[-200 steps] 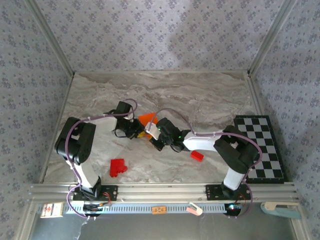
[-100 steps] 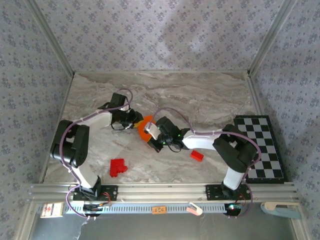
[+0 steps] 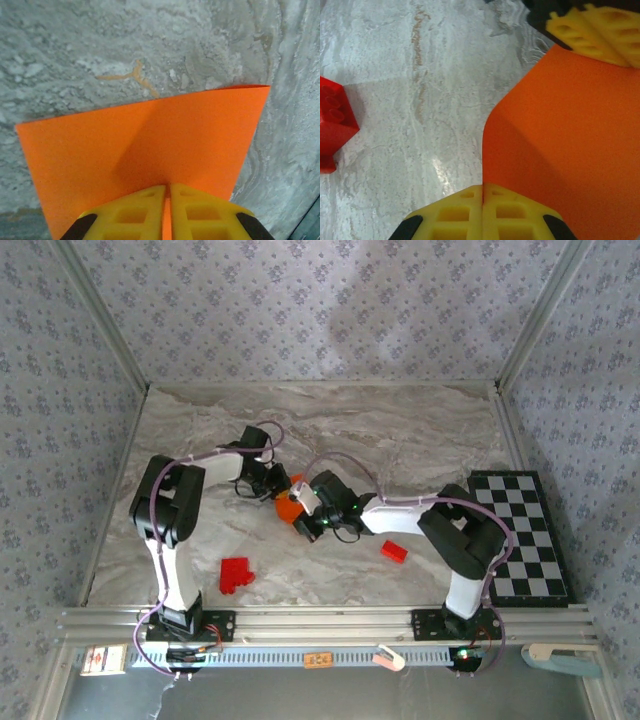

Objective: Fold a paper plane with a square sheet of paper (pick it up from the middle)

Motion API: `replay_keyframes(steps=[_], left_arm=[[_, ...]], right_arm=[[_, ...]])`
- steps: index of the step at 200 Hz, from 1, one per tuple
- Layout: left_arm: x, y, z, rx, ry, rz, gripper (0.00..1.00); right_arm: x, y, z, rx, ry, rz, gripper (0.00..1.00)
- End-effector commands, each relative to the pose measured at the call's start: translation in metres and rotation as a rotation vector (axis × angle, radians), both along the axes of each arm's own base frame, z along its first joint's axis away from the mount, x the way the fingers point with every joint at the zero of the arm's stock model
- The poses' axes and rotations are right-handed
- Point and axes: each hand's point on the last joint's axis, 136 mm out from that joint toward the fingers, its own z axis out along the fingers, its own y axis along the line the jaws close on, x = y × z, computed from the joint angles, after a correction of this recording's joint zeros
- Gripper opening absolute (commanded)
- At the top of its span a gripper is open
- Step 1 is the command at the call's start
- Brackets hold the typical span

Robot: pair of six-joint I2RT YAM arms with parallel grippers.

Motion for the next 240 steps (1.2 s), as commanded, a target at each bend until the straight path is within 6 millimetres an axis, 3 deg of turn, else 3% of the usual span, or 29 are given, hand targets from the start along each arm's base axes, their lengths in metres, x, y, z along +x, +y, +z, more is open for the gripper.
replay_keyframes(steps=[1, 43, 123, 240], left_arm=[[-0.010, 0.007, -0.015, 0.081, 0.043, -0.047, 0.11], [-0.016, 0.006, -0.027, 0.117, 0.072, -0.082, 0.09], [-0.014, 0.001, -0.027, 0.109, 0.067, -0.110, 0.09], [-0.015, -0.001, -0.027, 0.096, 0.066, -0.113, 0.09]], right_arm=[[0.011, -0.001, 0.003, -0.008, 0.018, -0.058, 0.00], [0.028, -0.013, 0.000, -0.084, -0.019, -0.145, 0.00], [0.047, -0.024, -0.012, -0.196, -0.057, -0.237, 0.00], [0.048, -0.024, -0.023, -0.243, -0.043, -0.242, 0.00]])
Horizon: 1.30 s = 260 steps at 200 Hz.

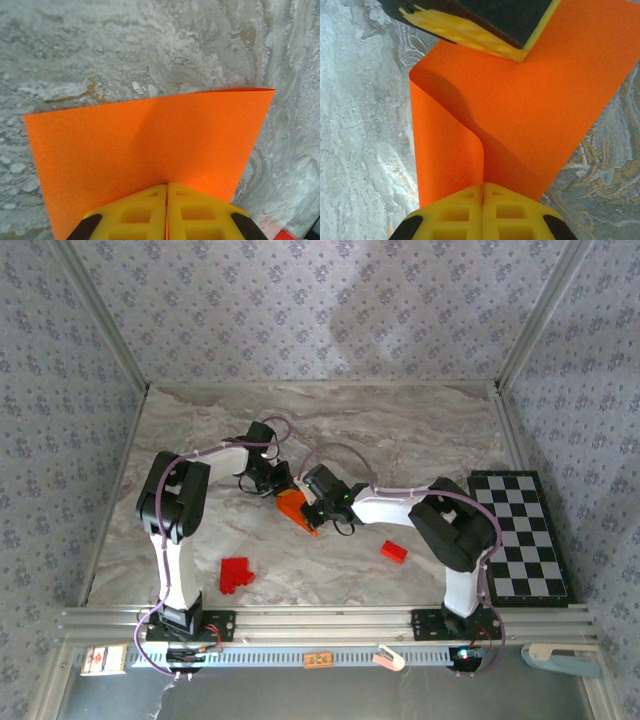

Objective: Fold a paper plane with a square sheet of paper (pick it up from the middle)

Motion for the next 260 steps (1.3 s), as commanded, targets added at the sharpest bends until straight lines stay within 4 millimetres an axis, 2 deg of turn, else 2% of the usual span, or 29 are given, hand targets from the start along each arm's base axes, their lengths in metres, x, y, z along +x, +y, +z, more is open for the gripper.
replay_keyframes(steps=[1, 60, 175, 201, 222, 260], left_arm=[[-0.017, 0.005, -0.025, 0.062, 0.076, -0.021, 0.08], [-0.017, 0.005, -0.024, 0.055, 0.074, -0.020, 0.08], [-0.014, 0.003, -0.019, 0.049, 0.062, -0.014, 0.08], [-0.006, 0.002, -0.005, 0.031, 0.030, -0.004, 0.09], [0.005, 0.005, 0.016, 0.004, -0.015, 0.035, 0.12], [0.019, 0.023, 0.048, -0.094, -0.067, 0.171, 0.20]], right_arm=[[0.004, 0.000, -0.002, -0.025, 0.001, -0.023, 0.00], [0.003, 0.003, -0.005, -0.029, 0.009, -0.008, 0.00], [0.000, -0.002, -0.016, -0.070, 0.033, -0.019, 0.00], [-0.001, -0.005, -0.020, -0.083, 0.045, -0.022, 0.00], [-0.002, -0.006, -0.022, -0.087, 0.050, -0.026, 0.00], [-0.004, -0.007, -0.024, -0.090, 0.058, -0.028, 0.00]])
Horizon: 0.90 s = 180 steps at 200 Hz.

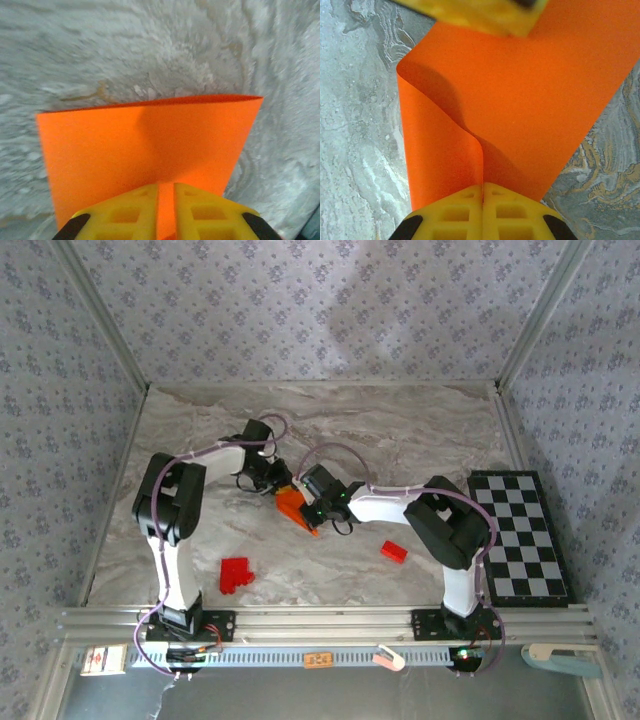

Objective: Fold a paper plane with a square sheet of paper (pick it up from the middle)

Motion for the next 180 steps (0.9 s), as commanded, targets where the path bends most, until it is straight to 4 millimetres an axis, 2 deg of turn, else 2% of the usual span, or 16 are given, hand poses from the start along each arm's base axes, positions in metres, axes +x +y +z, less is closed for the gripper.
replay_keyframes(steps=[1, 25, 56, 89, 123, 180], left_arm=[[0.011, 0.015, 0.033, -0.071, -0.050, 0.107, 0.20], [0.007, 0.030, 0.044, -0.108, -0.068, 0.190, 0.22], [-0.008, 0.034, 0.057, -0.189, -0.095, 0.266, 0.25], [-0.030, 0.027, 0.057, -0.305, -0.076, 0.337, 0.24], [-0.048, 0.008, 0.051, -0.365, -0.042, 0.341, 0.21], [-0.058, -0.010, 0.035, -0.375, 0.001, 0.350, 0.14]], right_arm=[[-0.005, -0.008, -0.016, -0.058, 0.043, -0.024, 0.00], [-0.005, -0.007, -0.016, -0.055, 0.046, -0.023, 0.00], [-0.004, -0.006, -0.015, -0.052, 0.053, -0.025, 0.00], [-0.004, -0.006, -0.013, -0.049, 0.064, -0.030, 0.00], [-0.004, -0.006, -0.014, -0.051, 0.076, -0.035, 0.00], [-0.004, -0.005, -0.015, -0.056, 0.086, -0.046, 0.00]])
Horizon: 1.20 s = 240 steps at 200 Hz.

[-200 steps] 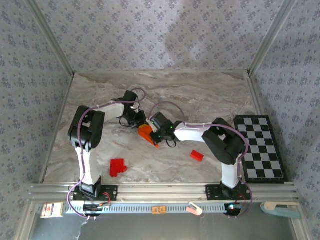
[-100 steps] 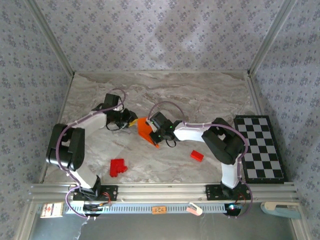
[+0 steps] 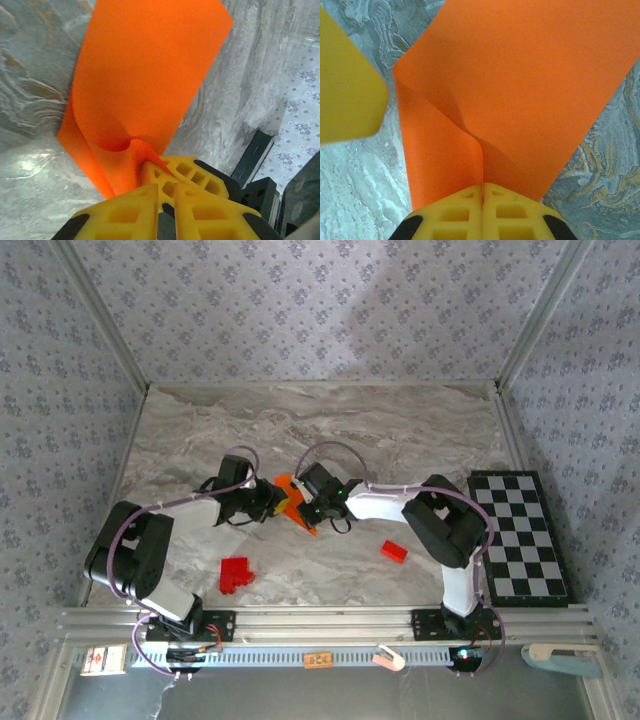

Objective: Fold a paper plane with a square sheet of paper (pick it up from the middle)

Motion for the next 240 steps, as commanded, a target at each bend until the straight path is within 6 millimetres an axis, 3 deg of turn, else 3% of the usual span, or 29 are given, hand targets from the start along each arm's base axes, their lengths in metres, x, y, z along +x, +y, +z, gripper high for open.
replay_keyframes(steps=[1, 136, 240], left_arm=[[0.005, -0.010, 0.004, -0.042, -0.012, 0.011, 0.14], [-0.015, -0.009, -0.035, 0.047, 0.069, -0.035, 0.09], [-0.018, -0.003, -0.047, 0.103, 0.080, -0.049, 0.09]], right_arm=[[-0.006, -0.007, -0.015, -0.049, 0.057, -0.021, 0.00], [-0.006, -0.009, -0.018, -0.059, 0.073, -0.033, 0.00], [-0.006, -0.009, -0.020, -0.066, 0.081, -0.039, 0.00]])
